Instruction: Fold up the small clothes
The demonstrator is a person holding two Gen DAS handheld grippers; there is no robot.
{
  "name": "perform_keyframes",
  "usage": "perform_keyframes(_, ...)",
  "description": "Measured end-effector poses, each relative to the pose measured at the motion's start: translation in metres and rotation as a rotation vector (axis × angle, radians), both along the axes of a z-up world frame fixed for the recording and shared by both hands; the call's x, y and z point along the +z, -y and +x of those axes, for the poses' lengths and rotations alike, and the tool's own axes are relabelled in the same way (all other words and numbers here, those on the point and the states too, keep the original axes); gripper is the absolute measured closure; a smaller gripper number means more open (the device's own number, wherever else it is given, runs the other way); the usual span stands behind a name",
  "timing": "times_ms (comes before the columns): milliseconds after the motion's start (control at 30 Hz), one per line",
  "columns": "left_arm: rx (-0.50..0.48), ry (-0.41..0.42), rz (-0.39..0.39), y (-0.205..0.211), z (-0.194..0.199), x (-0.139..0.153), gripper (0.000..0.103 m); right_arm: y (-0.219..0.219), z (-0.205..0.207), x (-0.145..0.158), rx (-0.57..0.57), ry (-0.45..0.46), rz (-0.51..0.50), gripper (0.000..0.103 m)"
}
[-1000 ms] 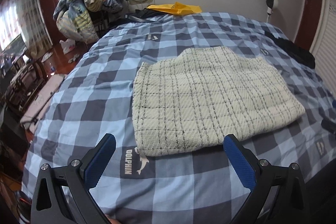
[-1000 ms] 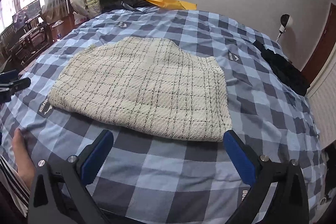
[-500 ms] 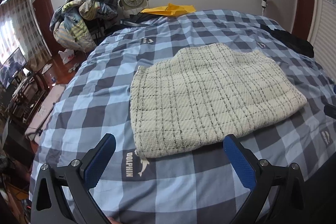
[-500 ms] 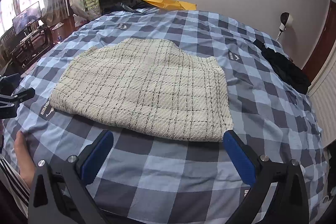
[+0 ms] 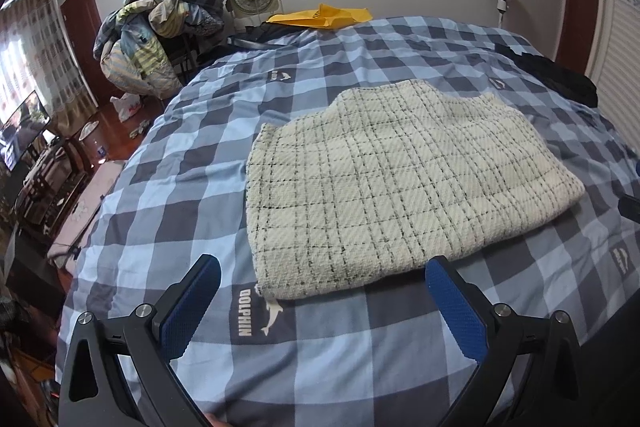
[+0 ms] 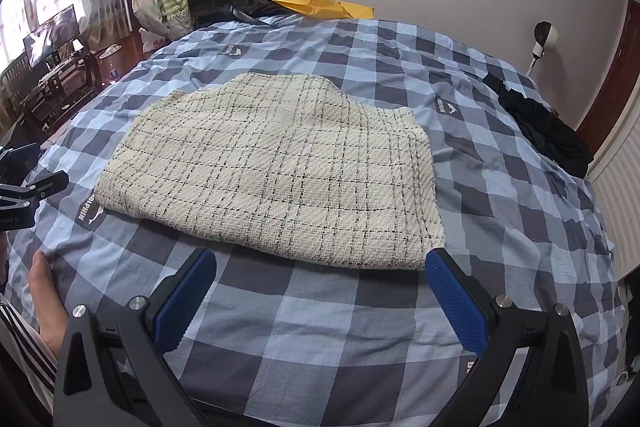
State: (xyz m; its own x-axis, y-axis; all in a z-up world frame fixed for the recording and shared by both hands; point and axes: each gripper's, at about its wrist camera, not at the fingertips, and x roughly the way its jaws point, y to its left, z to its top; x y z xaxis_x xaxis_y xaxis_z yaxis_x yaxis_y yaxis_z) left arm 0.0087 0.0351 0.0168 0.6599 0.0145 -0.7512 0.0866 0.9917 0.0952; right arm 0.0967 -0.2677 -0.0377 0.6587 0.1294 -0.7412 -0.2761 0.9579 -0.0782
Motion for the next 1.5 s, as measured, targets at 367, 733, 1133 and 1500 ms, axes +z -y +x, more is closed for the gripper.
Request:
perform_keyframes(367, 0.004, -0.004, -0.002, 0.0007, -0.0001, -0.0005, 0.000, 0.0005, 0.0005, -0.0001, 0.000, -0.001, -0.001, 0.001)
perform_keyframes(733, 0.006, -0.003, -0.003, 0.0001, 0.0002, -0.0005, 0.000, 0.0001, 0.0003, 0.0011, -0.003, 0.000, 0.007, 0.001)
perform_keyframes(1133, 0.014, -0.009, -0.003, -0.0033, 0.0017, -0.0004, 0.000, -0.0010, 0.0004, 0.0016, -0.014, -0.002, 0.019, 0.001)
perform_keyframes(1500, 0.021, -0.010, -0.006, -0.0044, 0.0027, -0.0002, 0.000, -0.0028, 0.0003, 0.0008, -0.023, -0.009, 0.025, 0.001)
